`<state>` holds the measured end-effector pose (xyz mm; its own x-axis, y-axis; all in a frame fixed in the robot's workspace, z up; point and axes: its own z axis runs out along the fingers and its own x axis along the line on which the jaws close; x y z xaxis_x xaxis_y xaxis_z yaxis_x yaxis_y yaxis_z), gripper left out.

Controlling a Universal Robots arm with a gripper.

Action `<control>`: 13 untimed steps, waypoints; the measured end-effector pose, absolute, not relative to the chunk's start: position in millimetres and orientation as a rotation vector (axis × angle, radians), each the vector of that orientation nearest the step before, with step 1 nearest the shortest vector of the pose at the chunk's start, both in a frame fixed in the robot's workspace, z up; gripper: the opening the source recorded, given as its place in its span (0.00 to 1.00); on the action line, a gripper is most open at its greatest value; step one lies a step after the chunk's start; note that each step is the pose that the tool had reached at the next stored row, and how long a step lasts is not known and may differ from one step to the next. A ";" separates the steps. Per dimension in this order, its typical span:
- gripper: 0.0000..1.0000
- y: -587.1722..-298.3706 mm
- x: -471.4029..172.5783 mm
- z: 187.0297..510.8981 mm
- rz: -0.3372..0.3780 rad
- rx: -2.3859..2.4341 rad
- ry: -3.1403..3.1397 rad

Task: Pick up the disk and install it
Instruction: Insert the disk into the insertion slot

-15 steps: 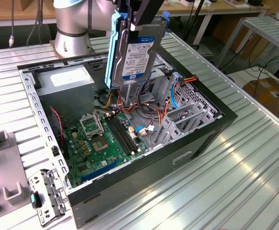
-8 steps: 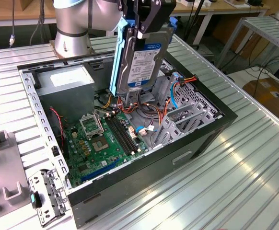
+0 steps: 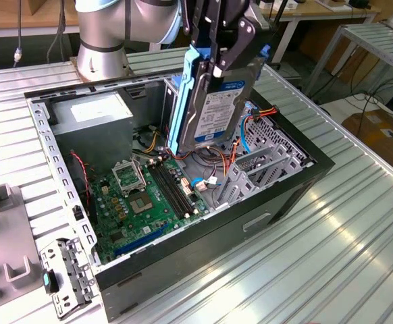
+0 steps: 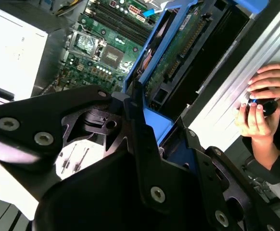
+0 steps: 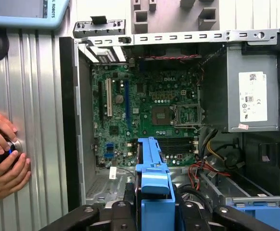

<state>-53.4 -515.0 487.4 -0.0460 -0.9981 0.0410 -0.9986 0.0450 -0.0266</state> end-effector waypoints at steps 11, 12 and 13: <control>0.37 -540.5 -26.3 480.2 0.063 2.167 -2.268; 0.37 -540.7 -20.9 479.3 0.063 2.167 -2.268; 0.37 -540.8 -15.9 478.5 0.063 2.167 -2.268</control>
